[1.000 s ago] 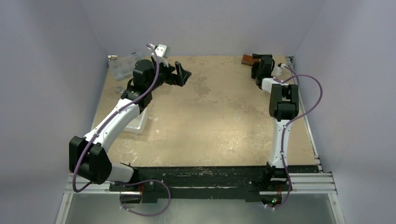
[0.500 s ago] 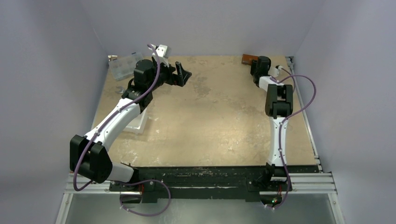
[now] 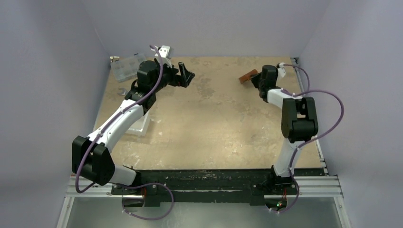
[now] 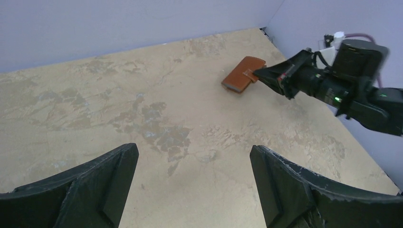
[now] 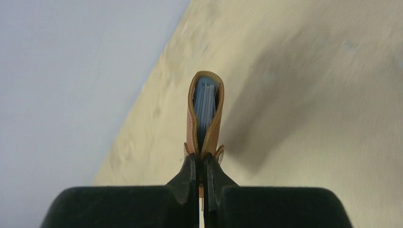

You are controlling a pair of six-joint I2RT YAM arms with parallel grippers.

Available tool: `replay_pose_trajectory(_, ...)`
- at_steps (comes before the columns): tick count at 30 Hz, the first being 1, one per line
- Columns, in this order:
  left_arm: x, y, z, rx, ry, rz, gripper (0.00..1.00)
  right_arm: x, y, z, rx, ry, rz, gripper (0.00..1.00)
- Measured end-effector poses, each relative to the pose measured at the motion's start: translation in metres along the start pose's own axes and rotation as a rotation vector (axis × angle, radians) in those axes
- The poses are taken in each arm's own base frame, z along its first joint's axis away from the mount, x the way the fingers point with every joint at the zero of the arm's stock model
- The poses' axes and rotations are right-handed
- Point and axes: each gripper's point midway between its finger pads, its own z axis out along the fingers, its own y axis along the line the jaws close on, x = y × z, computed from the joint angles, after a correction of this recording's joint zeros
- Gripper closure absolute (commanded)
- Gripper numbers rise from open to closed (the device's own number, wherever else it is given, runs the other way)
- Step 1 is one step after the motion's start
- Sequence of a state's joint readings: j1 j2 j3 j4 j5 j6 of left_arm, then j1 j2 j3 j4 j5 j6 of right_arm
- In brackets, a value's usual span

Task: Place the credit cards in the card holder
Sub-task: Open the card holder at the center of the board.

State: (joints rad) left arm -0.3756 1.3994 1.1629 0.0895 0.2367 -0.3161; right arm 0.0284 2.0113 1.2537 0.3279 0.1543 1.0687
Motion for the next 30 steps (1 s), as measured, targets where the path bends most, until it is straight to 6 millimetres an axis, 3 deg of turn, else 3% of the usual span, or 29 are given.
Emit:
replay_pose_trajectory(3,0.008,0.004,0.005,-0.018,0.017,-0.029,0.03,0.036,0.018,-0.052,-0.053,0.112,-0.252,1.0)
replay_pose_trajectory(6,0.026,0.008,0.016,-0.03,0.06,-0.079,0.04,0.096,0.039,-0.1,-0.141,0.256,-0.493,1.0)
replay_pose_trajectory(10,0.054,0.015,0.028,-0.046,0.129,-0.134,0.08,0.153,0.037,-0.164,-0.176,0.414,-0.792,1.0)
replay_pose_trajectory(12,0.072,0.019,0.033,-0.06,0.181,-0.166,0.08,0.155,0.027,-0.189,-0.167,0.452,-0.894,1.0)
replay_pose_trajectory(15,0.094,0.025,0.036,-0.089,0.249,-0.203,0.08,0.123,0.005,-0.21,-0.062,0.429,-1.001,1.0)
replay_pose_trajectory(18,0.104,0.029,0.033,-0.116,0.287,-0.224,0.08,0.091,-0.016,-0.221,0.094,0.385,-1.089,1.0)
replay_pose_trajectory(20,0.102,0.031,0.032,-0.124,0.288,-0.232,0.08,0.087,-0.03,-0.229,0.171,0.379,-1.152,1.0)
replay_pose_trajectory(21,0.101,0.032,0.032,-0.127,0.286,-0.236,0.08,0.09,-0.035,-0.235,0.201,0.381,-1.193,0.94)
replay_pose_trajectory(23,0.096,0.034,0.033,-0.133,0.275,-0.242,0.08,0.103,-0.043,-0.245,0.244,0.394,-1.279,0.65)
replay_pose_trajectory(25,0.092,0.041,0.032,-0.149,0.265,-0.245,0.08,0.128,-0.044,-0.253,0.259,0.424,-1.362,0.37)
replay_pose_trajectory(28,0.091,0.048,0.031,-0.171,0.26,-0.248,0.07,0.177,-0.034,-0.26,0.192,0.494,-1.442,0.21)
replay_pose_trajectory(30,0.092,0.051,0.03,-0.185,0.263,-0.249,0.06,0.203,-0.03,-0.271,0.105,0.565,-1.437,0.2)
